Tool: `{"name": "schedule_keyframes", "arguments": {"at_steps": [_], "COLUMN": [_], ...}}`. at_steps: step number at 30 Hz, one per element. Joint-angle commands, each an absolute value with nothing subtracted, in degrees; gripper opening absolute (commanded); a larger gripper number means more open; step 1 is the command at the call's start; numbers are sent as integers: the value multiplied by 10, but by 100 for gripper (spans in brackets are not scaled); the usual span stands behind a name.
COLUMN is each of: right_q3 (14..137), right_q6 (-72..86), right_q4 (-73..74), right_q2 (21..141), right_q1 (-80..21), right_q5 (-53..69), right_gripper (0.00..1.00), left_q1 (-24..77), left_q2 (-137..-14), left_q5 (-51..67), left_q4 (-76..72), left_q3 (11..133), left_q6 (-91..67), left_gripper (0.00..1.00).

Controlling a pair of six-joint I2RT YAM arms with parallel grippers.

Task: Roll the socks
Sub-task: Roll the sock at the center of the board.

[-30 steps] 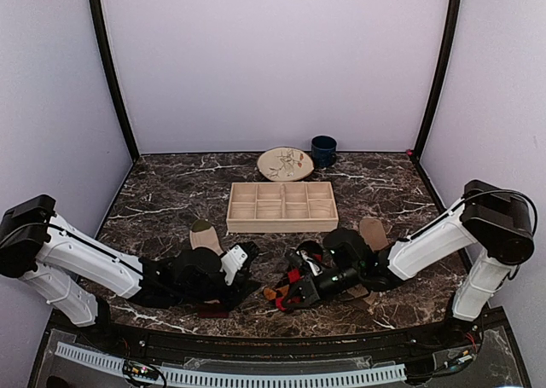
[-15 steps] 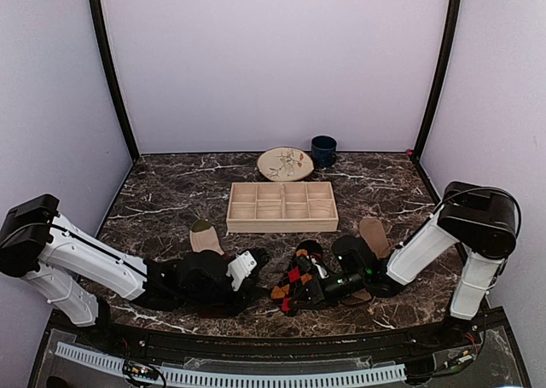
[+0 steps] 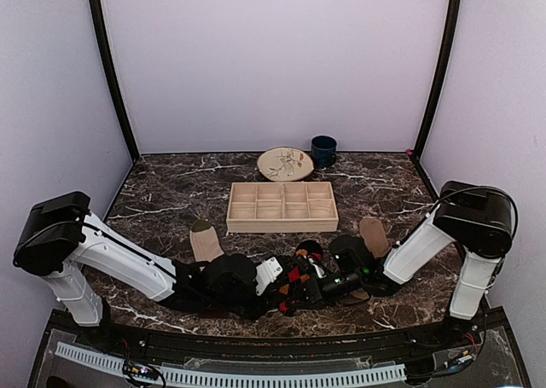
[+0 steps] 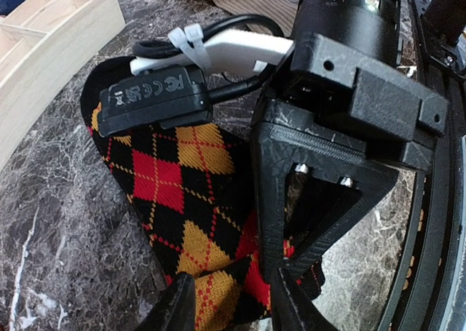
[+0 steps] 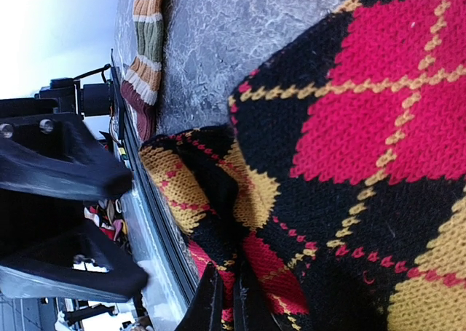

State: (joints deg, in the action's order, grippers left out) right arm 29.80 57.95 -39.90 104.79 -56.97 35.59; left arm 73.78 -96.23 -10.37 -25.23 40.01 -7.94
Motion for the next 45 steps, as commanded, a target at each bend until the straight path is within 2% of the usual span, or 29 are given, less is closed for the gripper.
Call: {"name": "schedule_keyframes", "arguments": {"at_steps": [1,13,26,39,45], "right_q3": [309,324,342,347,347], "right_q6": [561,520,426,413,381], "right_q4": [-376,-306,-164,-134,-94], "right_q2": [1045,1030,972,976,937], "right_q1": [-571,-572,-579,-579,-581], "right_q5": [343,308,199,165,112], "right_gripper": [3,9,27,27,28], "left_q1": [741,741,727,716,708], "left_q2": [-988,-1037,-1074,-1105,-1121], "left_q5": [-191,-226,-188,-171,-158], "left_q4": [-147,-128,-133,-142,-138], "left_q3": [417,431,439,463,479], "left_q6": [-53,-77,-96,-93,-88], "left_gripper": [38,35,28,27,27]}}
